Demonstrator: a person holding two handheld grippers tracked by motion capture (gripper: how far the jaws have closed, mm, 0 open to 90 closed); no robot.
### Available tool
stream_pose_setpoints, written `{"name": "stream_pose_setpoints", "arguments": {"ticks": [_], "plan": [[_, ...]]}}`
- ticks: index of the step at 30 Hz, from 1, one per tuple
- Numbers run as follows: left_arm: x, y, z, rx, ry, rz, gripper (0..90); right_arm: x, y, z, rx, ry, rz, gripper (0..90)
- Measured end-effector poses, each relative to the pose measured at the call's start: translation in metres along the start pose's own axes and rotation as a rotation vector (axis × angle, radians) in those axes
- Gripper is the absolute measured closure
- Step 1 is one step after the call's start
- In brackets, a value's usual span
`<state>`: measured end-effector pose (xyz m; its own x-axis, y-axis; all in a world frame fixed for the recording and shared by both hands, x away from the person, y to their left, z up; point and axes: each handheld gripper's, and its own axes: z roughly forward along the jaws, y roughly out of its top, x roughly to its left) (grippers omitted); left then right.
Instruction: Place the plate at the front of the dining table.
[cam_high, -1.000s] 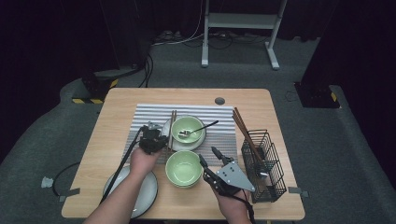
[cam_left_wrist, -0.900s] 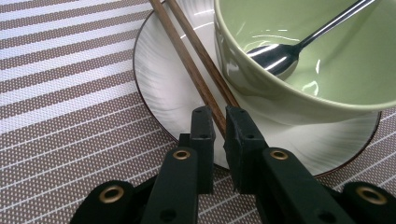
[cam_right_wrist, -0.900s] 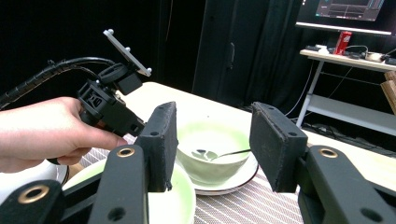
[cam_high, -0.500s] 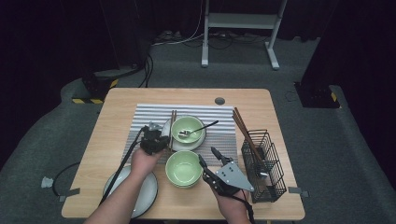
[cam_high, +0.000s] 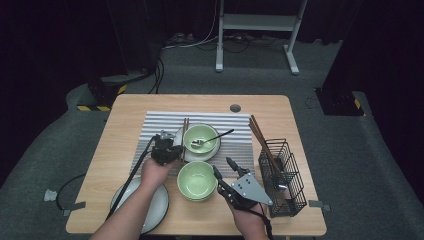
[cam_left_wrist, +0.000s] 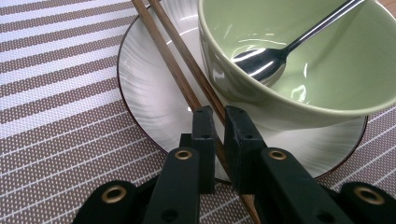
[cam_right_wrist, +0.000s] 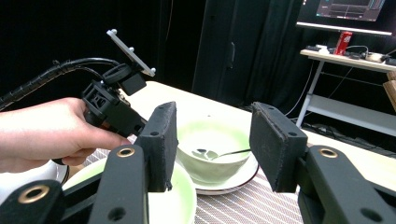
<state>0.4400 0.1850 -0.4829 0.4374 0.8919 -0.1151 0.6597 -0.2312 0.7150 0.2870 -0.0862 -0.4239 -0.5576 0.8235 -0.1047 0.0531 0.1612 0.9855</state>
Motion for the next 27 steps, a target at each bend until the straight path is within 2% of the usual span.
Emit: {"name": "stream_pose_setpoints", "arguments": {"ticks": [10, 17, 21, 27], "plan": [[-0.001, 0.001, 0.001, 0.001, 0.003, 0.002, 81.2, 0.0, 0.0, 0.0, 0.0, 0.0, 0.0, 51.5], [-0.001, 0.001, -0.006, -0.02, -0.003, 0.005, 79.9, 0.0, 0.0, 0.0, -0.002, 0.0, 0.0, 51.5], [0.004, 0.003, -0.008, -0.041, 0.026, -0.011, 83.6, 0.0, 0.0, 0.0, -0.001, 0.001, -0.004, 51.5], [0.008, 0.002, 0.002, -0.015, 0.053, -0.028, 84.4, 0.0, 0.0, 0.0, 0.002, 0.002, -0.005, 51.5]]}}
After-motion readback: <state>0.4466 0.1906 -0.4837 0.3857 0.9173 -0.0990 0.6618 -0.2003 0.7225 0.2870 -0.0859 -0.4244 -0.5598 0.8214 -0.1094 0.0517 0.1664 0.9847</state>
